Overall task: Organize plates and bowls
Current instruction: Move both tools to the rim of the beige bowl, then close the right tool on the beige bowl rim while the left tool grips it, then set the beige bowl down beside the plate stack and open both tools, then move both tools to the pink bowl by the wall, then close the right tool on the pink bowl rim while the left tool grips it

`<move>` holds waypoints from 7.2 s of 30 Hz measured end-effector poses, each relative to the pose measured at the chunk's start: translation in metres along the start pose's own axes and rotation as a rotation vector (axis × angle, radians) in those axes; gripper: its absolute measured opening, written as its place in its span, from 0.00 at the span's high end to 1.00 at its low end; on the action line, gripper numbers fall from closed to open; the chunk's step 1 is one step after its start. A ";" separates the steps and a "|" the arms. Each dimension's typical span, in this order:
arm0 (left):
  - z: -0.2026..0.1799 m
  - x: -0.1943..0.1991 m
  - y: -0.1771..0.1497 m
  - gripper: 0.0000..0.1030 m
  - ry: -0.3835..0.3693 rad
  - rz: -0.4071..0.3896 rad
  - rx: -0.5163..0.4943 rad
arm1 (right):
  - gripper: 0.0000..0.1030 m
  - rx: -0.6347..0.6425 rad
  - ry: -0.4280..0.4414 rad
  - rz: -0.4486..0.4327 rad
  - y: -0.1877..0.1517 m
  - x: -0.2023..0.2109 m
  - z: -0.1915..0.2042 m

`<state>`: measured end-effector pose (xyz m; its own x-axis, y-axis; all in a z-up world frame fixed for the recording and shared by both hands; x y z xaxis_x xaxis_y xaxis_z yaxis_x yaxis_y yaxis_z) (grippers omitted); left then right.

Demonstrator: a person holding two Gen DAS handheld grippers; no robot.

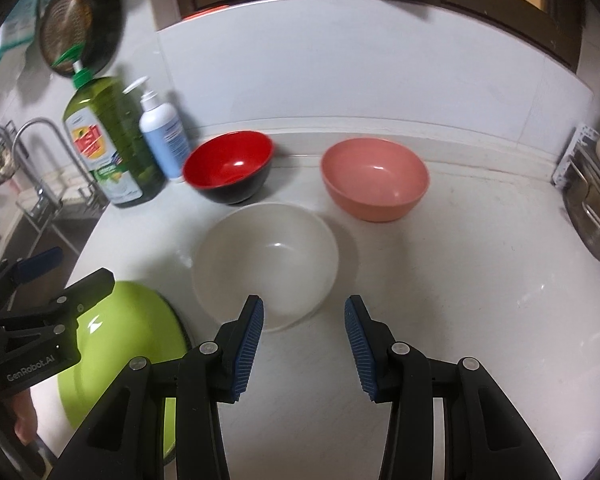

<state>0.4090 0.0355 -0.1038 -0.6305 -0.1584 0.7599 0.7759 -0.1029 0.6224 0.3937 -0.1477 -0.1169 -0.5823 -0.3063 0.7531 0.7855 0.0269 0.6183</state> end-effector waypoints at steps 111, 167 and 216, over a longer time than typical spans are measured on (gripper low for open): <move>-0.217 0.017 -0.083 0.85 -0.313 0.328 -0.243 | 0.90 -0.363 -0.081 0.154 -0.121 0.058 -0.150; -0.135 -0.026 0.115 0.32 -0.201 0.034 -0.187 | 0.63 -0.151 -0.028 0.006 0.073 0.015 -0.113; -0.196 -0.149 0.138 0.90 -0.170 0.229 -0.294 | 0.89 -0.330 0.030 0.154 0.094 -0.095 -0.167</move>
<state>0.6141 -0.1475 -0.1682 -0.4164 -0.0477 0.9079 0.8538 -0.3638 0.3724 0.5582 -0.2751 -0.1678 -0.4490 -0.3503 0.8220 0.8919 -0.2323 0.3881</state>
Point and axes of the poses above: each gripper's, at about its wrist camera, not at the fingertips, and x roughly against the way its jaws point, z to its left, y to its top, the point moved 6 cm from there along -x, roughly the way its jaws point, and after that the axes turned 11 degrees about y, right-handed, at the moved point
